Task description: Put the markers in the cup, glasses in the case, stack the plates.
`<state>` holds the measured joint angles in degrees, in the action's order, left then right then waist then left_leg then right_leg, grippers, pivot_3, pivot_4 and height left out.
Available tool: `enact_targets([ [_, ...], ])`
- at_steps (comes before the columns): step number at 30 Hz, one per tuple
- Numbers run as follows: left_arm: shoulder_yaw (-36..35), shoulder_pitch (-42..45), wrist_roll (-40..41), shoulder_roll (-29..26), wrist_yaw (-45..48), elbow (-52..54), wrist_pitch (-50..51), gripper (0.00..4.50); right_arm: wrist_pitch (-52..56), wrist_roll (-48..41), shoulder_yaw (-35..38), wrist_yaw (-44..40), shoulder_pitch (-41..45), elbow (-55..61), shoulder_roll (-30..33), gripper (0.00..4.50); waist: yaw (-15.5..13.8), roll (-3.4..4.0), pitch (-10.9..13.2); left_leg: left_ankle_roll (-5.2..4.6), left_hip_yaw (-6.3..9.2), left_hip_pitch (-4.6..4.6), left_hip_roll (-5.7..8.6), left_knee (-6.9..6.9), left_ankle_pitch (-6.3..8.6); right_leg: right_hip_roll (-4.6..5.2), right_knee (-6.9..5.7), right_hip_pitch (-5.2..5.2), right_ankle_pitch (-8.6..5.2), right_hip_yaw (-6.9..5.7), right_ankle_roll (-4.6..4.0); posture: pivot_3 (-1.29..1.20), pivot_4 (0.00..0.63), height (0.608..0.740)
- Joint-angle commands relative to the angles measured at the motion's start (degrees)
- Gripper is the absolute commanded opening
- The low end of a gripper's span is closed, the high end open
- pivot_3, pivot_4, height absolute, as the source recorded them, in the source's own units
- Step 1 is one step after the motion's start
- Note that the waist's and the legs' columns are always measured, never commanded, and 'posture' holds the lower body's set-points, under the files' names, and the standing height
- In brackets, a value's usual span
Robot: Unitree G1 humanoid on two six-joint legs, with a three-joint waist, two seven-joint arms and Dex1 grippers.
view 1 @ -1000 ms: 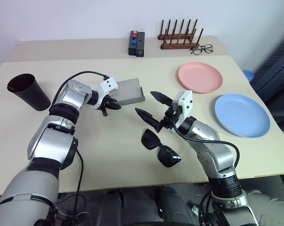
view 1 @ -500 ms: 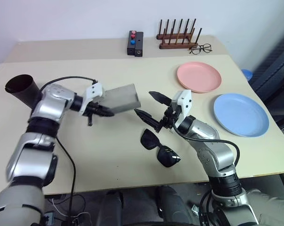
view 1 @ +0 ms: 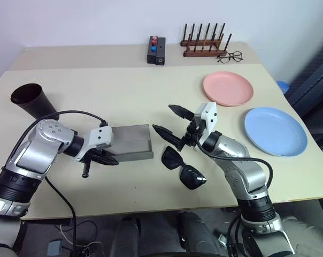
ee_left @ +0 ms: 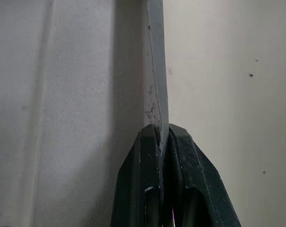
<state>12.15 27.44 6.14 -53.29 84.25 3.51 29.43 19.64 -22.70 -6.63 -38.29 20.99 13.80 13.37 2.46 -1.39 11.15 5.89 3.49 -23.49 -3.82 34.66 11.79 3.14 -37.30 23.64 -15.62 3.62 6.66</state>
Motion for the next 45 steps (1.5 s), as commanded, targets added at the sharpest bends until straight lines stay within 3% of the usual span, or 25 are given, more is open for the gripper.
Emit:
enact_targets([
  [1,-0.07,-0.12,0.62,-1.1,-0.69,1.19,0.96,0.06,-0.88,-0.54,-0.29,-0.4,1.23,0.64,-0.48,4.5,0.0,0.0,0.0,0.0,0.0,0.0,0.0,0.02,0.0,0.0,0.0,0.0,0.0,0.0,0.0,0.0,0.15,0.74],
  [4,-0.2,0.45,1.48,-1.05,-0.9,0.47,1.87,0.06,-1.01,-0.39,-0.47,-0.37,1.13,0.55,-0.6,4.5,0.01,0.0,0.0,0.0,0.0,-0.01,0.0,0.06,0.0,0.0,-0.01,-0.02,0.0,0.0,0.0,0.0,0.15,0.74],
  [5,-0.24,0.52,1.6,-1.12,-0.91,0.22,1.83,0.73,-1.02,-0.37,-0.49,-0.34,1.04,0.6,-0.6,4.5,0.02,0.0,0.0,0.0,0.0,-0.01,0.0,0.07,0.0,0.0,-0.01,-0.02,0.0,0.0,-0.01,0.0,0.15,0.74],
  [11,-2.74,1.61,4.59,-0.71,-0.98,-0.76,1.82,3.41,-0.4,0.04,-0.06,-0.22,0.69,1.09,0.45,4.5,-0.02,0.0,0.0,0.0,0.0,-0.01,0.0,0.09,0.0,0.0,-0.02,-0.02,0.0,0.0,-0.01,0.0,0.15,0.74],
  [18,-8.89,3.63,11.12,0.19,-3.99,-0.83,4.42,3.41,5.79,-0.63,1.72,-2.92,2.35,1.38,8.52,4.5,-0.02,0.02,0.01,-0.02,0.0,-0.04,0.0,0.19,0.01,0.0,-0.01,-0.04,-0.01,0.0,-0.02,0.0,0.15,0.74],
  [22,-15.67,1.19,14.33,1.11,-9.01,1.02,3.87,3.41,13.82,1.1,-0.29,-7.74,2.28,3.99,19.83,4.5,-0.03,0.07,0.05,-0.09,0.0,-0.04,0.0,0.23,0.05,0.0,-0.01,-0.05,-0.01,0.01,-0.03,0.0,0.15,0.74],
  [29,-29.26,-16.68,17.46,1.96,-11.46,7.98,-6.66,3.41,26.32,-2.89,-2.54,-11.12,-1.14,13.36,28.6,4.5,0.34,0.1,0.06,-0.32,-0.05,0.0,-0.04,0.22,0.18,-0.06,0.01,0.0,-0.03,0.13,-0.04,0.0,0.15,0.74],
  [37,-36.8,-35.12,20.92,5.32,-12.01,16.71,-14.24,3.41,35.32,-4.08,-4.7,-8.82,-3.19,17.43,29.77,4.5,-0.34,0.07,0.04,-0.29,-0.15,-0.03,-0.01,0.49,0.2,0.08,0.23,-0.14,-0.09,0.15,-0.34,0.0,0.15,0.74],
  [44,-36.1,-39.81,21.7,7.26,-15.73,21.81,-14.86,3.41,35.91,-2.61,-6.09,-6.85,-3.19,15.13,29.28,4.5,-0.21,0.07,0.04,-0.29,-0.2,-0.03,0.0,0.48,0.21,0.1,0.3,-0.14,-0.08,0.15,-0.36,0.0,0.15,0.74],
  [45,-35.86,-39.74,21.84,7.3,-16.18,21.98,-14.76,3.45,36.07,-2.62,-6.11,-6.64,-2.95,14.88,29.14,4.26,-0.17,0.07,0.04,-0.29,-0.2,-0.03,0.0,0.48,0.21,0.11,0.31,-0.14,-0.08,0.16,-0.36,0.0,0.15,0.74],
])
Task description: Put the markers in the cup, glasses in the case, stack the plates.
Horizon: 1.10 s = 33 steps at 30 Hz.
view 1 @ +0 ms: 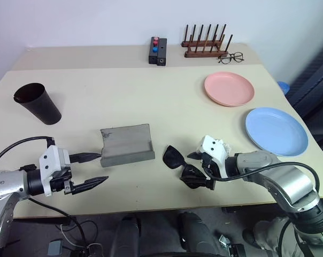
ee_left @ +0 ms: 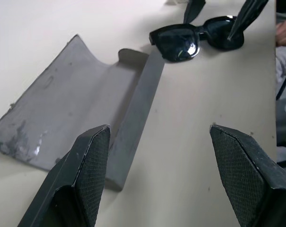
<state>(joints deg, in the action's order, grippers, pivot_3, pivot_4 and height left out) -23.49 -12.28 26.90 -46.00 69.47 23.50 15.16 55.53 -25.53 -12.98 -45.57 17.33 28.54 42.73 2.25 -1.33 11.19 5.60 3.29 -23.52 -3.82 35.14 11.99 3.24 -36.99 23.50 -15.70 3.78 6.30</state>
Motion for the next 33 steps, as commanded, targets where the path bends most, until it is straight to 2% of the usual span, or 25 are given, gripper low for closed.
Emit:
enact_targets([
  [1,0.08,0.17,1.33,-0.04,-1.84,2.18,-0.1,3.46,0.42,0.17,0.26,0.93,0.97,-0.11,-0.45,4.0,0.08,0.0,0.0,0.0,0.0,0.0,0.0,0.0,0.0,0.0,0.0,0.0,0.0,0.0,0.0,0.0,0.15,0.74],
  [2,0.29,0.27,1.54,-0.14,-2.17,2.31,0.18,3.46,0.58,0.14,0.27,1.13,1.14,-0.26,-0.6,3.68,0.13,0.0,0.0,0.0,0.0,0.0,0.0,0.0,0.0,-0.01,0.0,0.0,0.0,0.0,0.0,0.0,0.15,0.74],
  [8,1.4,1.0,2.8,-0.85,-3.88,3.83,2.27,3.46,3.08,-0.6,0.72,2.74,2.0,-0.41,-1.78,0.63,0.24,-0.02,-0.02,0.0,0.0,0.0,0.0,-0.01,0.0,-0.01,0.0,0.01,0.0,0.0,0.0,0.0,0.15,0.74],
  [17,2.59,1.63,3.56,-1.08,-5.81,5.11,3.91,3.46,8.91,-4.72,3.12,4.74,2.76,-0.67,-4.69,0.63,0.28,-0.09,-0.07,0.0,0.0,0.04,0.0,-0.03,0.0,-0.03,0.0,0.0,0.0,0.03,0.0,0.0,0.15,0.74],
  [30,3.43,0.66,3.52,-0.51,-6.93,5.5,3.58,3.46,11.11,-5.17,1.62,5.86,5.71,-2.5,-5.27,0.63,0.34,-0.09,-0.07,0.0,-0.01,0.03,-0.01,-0.05,0.01,-0.03,0.01,0.06,0.0,0.03,0.0,0.0,0.15,0.74],
  [33,3.58,-0.04,3.42,-0.18,-7.24,5.72,3.09,3.46,11.01,-4.88,1.49,6.19,6.52,-2.99,-5.34,1.55,0.31,-0.09,-0.06,0.0,-0.01,0.01,-0.01,-0.05,0.01,-0.03,0.01,0.07,0.0,0.03,0.0,0.0,0.15,0.74],
])
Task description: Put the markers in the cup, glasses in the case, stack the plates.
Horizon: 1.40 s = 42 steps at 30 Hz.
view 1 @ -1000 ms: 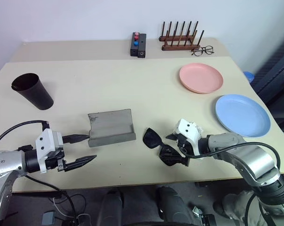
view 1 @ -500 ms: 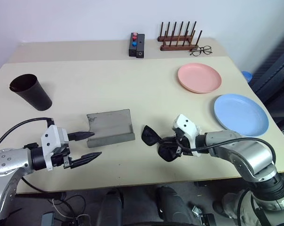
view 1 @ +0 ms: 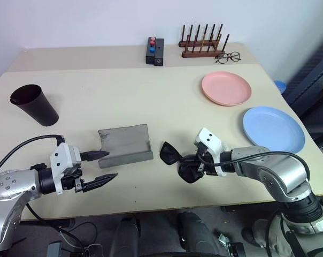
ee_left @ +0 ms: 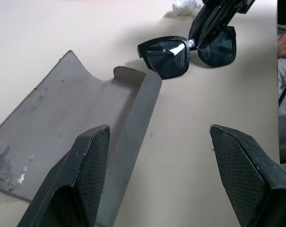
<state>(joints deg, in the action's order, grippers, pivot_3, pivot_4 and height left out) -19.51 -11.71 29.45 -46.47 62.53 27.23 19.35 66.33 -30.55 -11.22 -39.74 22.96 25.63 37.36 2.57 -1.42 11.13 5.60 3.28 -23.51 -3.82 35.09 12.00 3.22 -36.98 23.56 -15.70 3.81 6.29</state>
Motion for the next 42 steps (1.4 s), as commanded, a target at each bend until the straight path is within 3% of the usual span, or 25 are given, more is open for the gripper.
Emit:
enact_targets([
  [1,-0.35,-0.74,0.84,0.35,-0.4,2.02,-1.22,3.46,0.26,0.14,-0.25,0.5,1.13,-0.24,-0.08,1.97,-0.02,0.01,0.01,0.0,0.0,-0.04,0.0,0.0,0.0,0.0,0.01,0.04,0.0,0.0,0.0,0.0,0.15,0.74],
  [2,-0.29,-0.93,0.79,0.48,-0.5,2.05,-1.39,3.46,0.44,0.03,-0.15,0.73,1.45,-0.45,-0.36,2.42,-0.03,0.01,0.01,0.0,-0.01,-0.07,0.0,0.0,0.0,0.0,0.01,0.06,0.0,0.01,0.0,0.0,0.15,0.74],
  [16,0.27,-2.94,0.12,1.06,-0.37,0.78,-4.83,3.46,1.79,-0.51,-0.66,1.32,2.68,-1.4,-0.51,2.42,-0.03,0.02,0.01,0.0,-0.02,-0.2,0.0,-0.01,0.0,0.0,0.02,0.2,0.0,0.01,0.0,0.0,0.15,0.74],
  [19,0.42,-3.2,0.1,1.1,-0.37,0.53,-5.36,3.46,2.51,-0.54,-0.76,1.52,2.88,-1.56,-0.71,1.58,-0.04,0.02,0.01,0.0,-0.01,-0.33,0.0,0.0,0.0,0.0,0.01,0.31,0.0,0.01,-0.01,0.0,0.15,0.74],
  [22,0.39,-3.5,0.11,1.07,-0.3,0.31,-5.69,3.46,2.86,-0.74,-0.7,1.68,2.93,-1.54,-0.79,0.12,0.05,-0.01,-0.02,0.0,-0.02,-0.45,0.0,0.01,0.0,0.0,-0.01,0.44,0.02,0.01,-0.02,0.0,0.15,0.74],
  [32,-0.89,-4.22,-0.29,1.67,-1.87,-0.93,-6.47,3.46,1.45,-1.09,0.26,1.18,4.96,0.17,-0.27,0.05,-0.02,-0.05,-0.05,0.0,-0.01,-0.42,0.0,0.05,0.0,-0.02,0.0,0.43,0.05,0.03,-0.07,0.0,0.15,0.74],
  [38,-6.65,-2.89,2.41,3.45,-5.29,-4.61,-5.63,3.46,-2.22,-1.89,-0.31,-3.17,12.03,2.09,1.98,0.05,0.01,-0.01,-0.02,-0.01,-0.02,-0.74,0.0,0.05,-0.01,-0.03,-0.07,0.78,0.07,0.04,-0.07,0.0,0.15,0.74],
  [42,-9.27,-3.52,2.07,2.99,-3.61,-8.94,-7.62,3.46,-8.36,-0.28,-4.74,-8.04,16.65,1.17,1.6,0.05,0.03,0.0,-0.02,-0.02,-0.02,-0.8,0.0,-0.05,-0.01,-0.05,-0.08,0.88,0.04,0.04,-0.01,0.0,0.15,0.74],
])
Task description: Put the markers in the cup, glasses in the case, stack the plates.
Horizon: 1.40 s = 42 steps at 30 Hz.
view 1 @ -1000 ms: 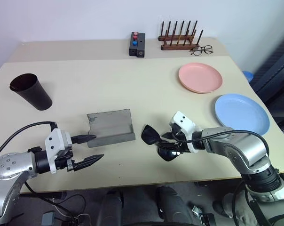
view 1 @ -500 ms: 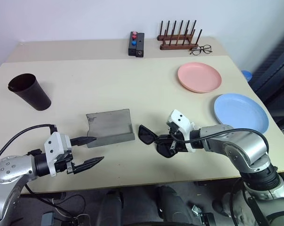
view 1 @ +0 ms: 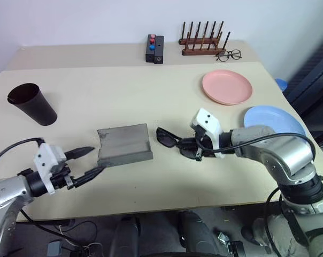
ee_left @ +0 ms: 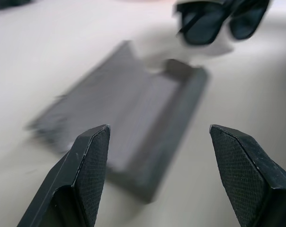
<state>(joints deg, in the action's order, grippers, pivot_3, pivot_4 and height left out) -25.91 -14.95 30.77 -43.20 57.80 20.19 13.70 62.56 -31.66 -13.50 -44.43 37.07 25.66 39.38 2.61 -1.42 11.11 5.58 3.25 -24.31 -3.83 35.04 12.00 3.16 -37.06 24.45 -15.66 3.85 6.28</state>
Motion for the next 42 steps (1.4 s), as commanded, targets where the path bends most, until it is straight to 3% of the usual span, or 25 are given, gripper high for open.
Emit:
enact_targets([
  [1,-3.27,-0.22,0.57,-0.36,1.48,-3.09,-2.57,3.46,-6.24,1.48,-3.66,-4.26,3.56,0.23,-1.18,0.05,-0.03,0.0,0.0,0.0,0.0,-0.02,0.0,-0.01,0.0,0.0,0.0,0.02,-0.01,0.0,0.02,0.0,0.15,0.74],
  [10,-4.47,-0.85,-3.22,-1.51,4.0,-12.04,-9.5,3.46,-21.81,12.3,-14.2,-8.65,16.34,-20.29,-15.39,0.05,0.18,0.01,0.01,0.0,0.0,-0.03,0.0,0.07,0.0,0.0,-0.05,0.03,0.04,0.0,-0.05,0.0,0.15,0.74],
  [18,-6.41,-1.79,-2.11,-1.86,4.18,-12.73,-9.44,3.46,-28.54,17.22,-17.58,-13.66,24.42,-36.36,-26.91,0.05,0.14,0.01,0.01,0.01,0.0,-0.07,-0.01,0.02,-0.01,-0.02,-0.08,0.03,0.04,-0.02,0.01,0.0,0.15,0.74],
  [28,-7.16,-1.55,0.14,-0.74,3.21,-10.92,-7.75,3.46,-32.87,22.89,-19.67,-20.29,24.39,-45.71,-30.45,0.05,0.03,0.03,0.02,0.02,0.05,-0.01,-0.11,0.01,-0.01,-0.18,-0.19,0.04,0.04,-0.02,0.01,0.0,0.15,0.74],
  [42,-5.12,-2.49,-1.27,-0.24,4.03,-11.36,-9.42,3.46,-30.19,24.29,-19.26,-26.47,22.35,-46.47,-30.57,0.05,0.09,0.04,0.02,0.02,0.06,0.0,-0.11,-0.01,-0.01,-0.2,-0.2,0.04,0.04,-0.02,0.01,0.0,0.15,0.74],
])
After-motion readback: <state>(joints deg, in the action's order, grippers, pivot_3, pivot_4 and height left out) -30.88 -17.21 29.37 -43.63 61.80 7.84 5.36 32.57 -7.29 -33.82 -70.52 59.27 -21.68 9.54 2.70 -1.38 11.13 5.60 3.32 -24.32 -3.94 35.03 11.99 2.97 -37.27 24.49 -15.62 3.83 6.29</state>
